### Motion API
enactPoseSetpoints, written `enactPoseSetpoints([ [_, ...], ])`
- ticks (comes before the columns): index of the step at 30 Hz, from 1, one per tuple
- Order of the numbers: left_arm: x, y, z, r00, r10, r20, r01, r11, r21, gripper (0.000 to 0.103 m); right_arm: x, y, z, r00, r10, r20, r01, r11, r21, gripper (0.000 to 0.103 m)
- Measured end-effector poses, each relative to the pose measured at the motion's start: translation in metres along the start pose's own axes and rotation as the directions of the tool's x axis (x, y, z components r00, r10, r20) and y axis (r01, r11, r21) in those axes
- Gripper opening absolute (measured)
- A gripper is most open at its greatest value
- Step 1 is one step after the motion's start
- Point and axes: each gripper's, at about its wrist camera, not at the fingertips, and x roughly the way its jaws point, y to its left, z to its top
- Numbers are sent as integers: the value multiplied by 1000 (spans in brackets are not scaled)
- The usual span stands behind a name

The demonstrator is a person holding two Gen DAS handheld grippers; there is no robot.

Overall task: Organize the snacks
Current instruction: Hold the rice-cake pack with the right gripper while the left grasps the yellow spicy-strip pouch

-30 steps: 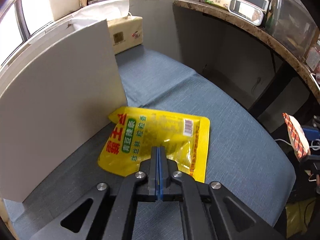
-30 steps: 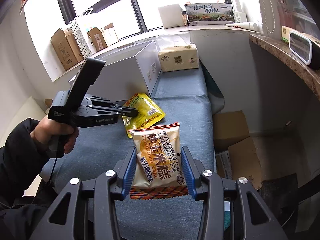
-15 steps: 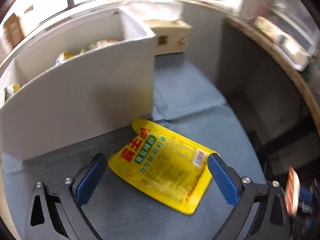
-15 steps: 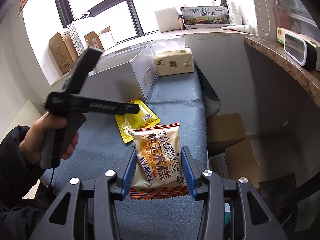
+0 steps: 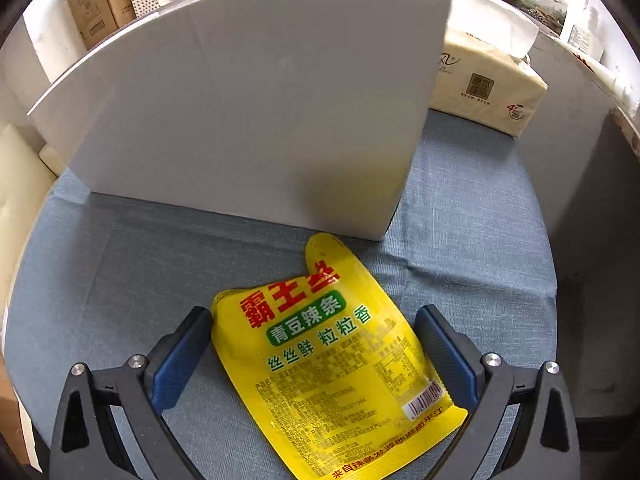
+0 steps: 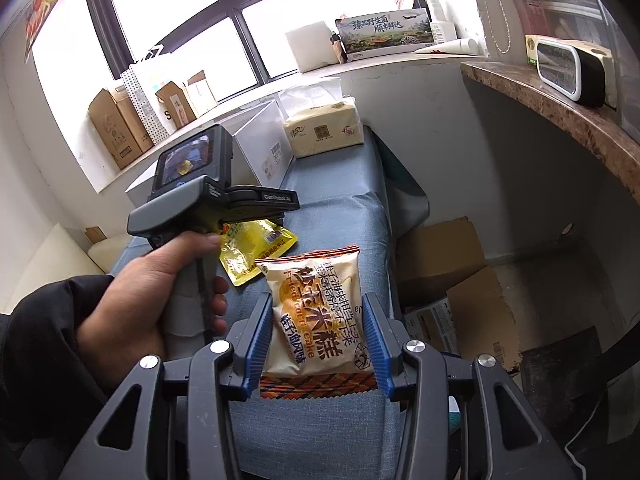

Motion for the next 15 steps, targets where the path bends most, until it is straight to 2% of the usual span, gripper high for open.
enactPoseSetpoints([
  [7,-7,-7,-3,999,4,43,-2,999,-38,103,5,3,-1,1000,8,-4,-8,1000,10,48],
  [9,-7,-4,-3,998,-29,63,29,1000,3,103,5,5,-1,1000,5,-2,-5,1000,3,48],
  [11,-5,6,0,994,-95,46,93,994,50,102,3,5,0,1000,3,3,-3,1000,-1,48],
  [12,-7,8,0,992,-118,37,114,989,94,100,3,4,0,1000,1,2,-1,1000,0,48],
  [13,-11,8,-2,989,-143,36,136,981,139,91,3,3,0,1000,0,3,0,1000,2,48],
  [14,-16,9,-5,985,-171,37,161,969,186,76,3,3,0,1000,0,5,0,1000,4,48],
  [15,-21,10,-8,980,-194,32,182,958,222,72,3,4,-1,1000,3,5,-3,1000,4,48],
])
